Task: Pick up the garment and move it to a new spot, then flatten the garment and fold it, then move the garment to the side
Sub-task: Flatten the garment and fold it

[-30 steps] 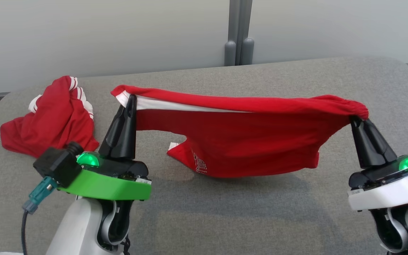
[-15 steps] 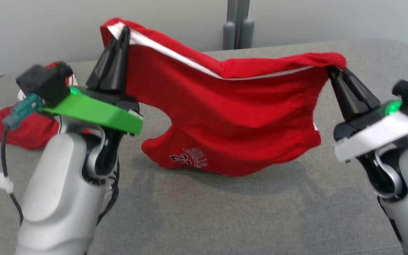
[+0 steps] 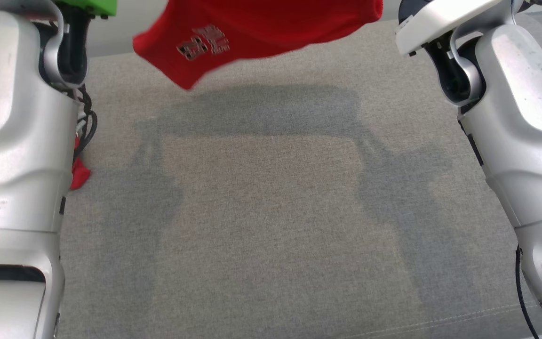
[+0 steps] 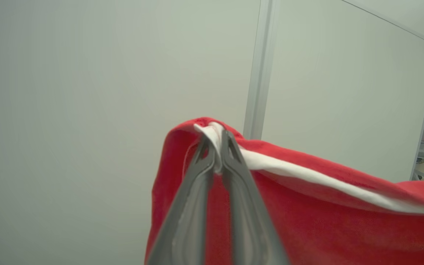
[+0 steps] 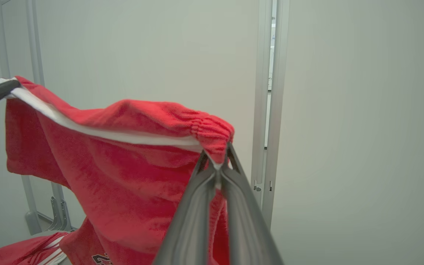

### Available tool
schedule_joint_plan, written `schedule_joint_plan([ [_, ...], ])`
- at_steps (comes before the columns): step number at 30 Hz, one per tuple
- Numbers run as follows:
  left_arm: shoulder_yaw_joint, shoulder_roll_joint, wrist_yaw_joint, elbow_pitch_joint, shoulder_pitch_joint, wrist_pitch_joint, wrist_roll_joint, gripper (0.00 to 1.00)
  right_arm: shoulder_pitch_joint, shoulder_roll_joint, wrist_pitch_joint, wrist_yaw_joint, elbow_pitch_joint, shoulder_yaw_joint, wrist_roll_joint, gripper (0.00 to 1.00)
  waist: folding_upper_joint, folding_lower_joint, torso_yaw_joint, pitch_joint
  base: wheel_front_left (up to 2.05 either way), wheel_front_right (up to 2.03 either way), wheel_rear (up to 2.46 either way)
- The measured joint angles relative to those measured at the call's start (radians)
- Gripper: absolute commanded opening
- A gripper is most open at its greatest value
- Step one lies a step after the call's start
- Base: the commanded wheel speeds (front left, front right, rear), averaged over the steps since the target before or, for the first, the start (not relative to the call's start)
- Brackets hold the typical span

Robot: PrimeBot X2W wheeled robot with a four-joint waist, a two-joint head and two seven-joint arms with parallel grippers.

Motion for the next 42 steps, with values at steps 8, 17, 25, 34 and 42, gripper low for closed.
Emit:
schedule_joint_plan([
  [8,-0.049,-0.037,-0.026,0.094,-0.029,-0.083,0.029,0.0,-0.02,0.021,-0.095,0.0,0.21,0.025,-0.032,0.0,0.0,0.0001,0.006,0.071,0.0,0.0,0.0],
  [17,-0.046,-0.037,-0.035,-0.075,0.249,-0.093,-0.008,0.0,0.219,0.024,-0.098,0.0,0.112,0.089,0.039,0.0,0.0,0.0001,0.029,0.163,0.0,0.0,0.0],
  [25,-0.056,0.009,-0.035,-0.31,0.525,-0.095,-0.044,0.0,0.439,-0.051,-0.099,0.0,-0.048,0.138,0.16,0.0,0.0,0.0,0.051,0.154,0.0,0.0,0.0],
  [34,0.025,-0.013,-0.035,-0.494,0.875,-0.095,-0.044,0.0,0.731,-0.086,-0.099,0.0,-0.263,0.063,0.184,0.0,0.0,0.0,0.074,0.112,0.0,0.0,0.0],
  [42,0.009,-0.058,-0.031,-0.517,1.07,-0.095,-0.001,0.0,0.961,-0.063,-0.099,0.0,-0.359,-0.011,0.123,0.0,0.0,0.0,0.115,0.067,0.0,0.0,0.0],
])
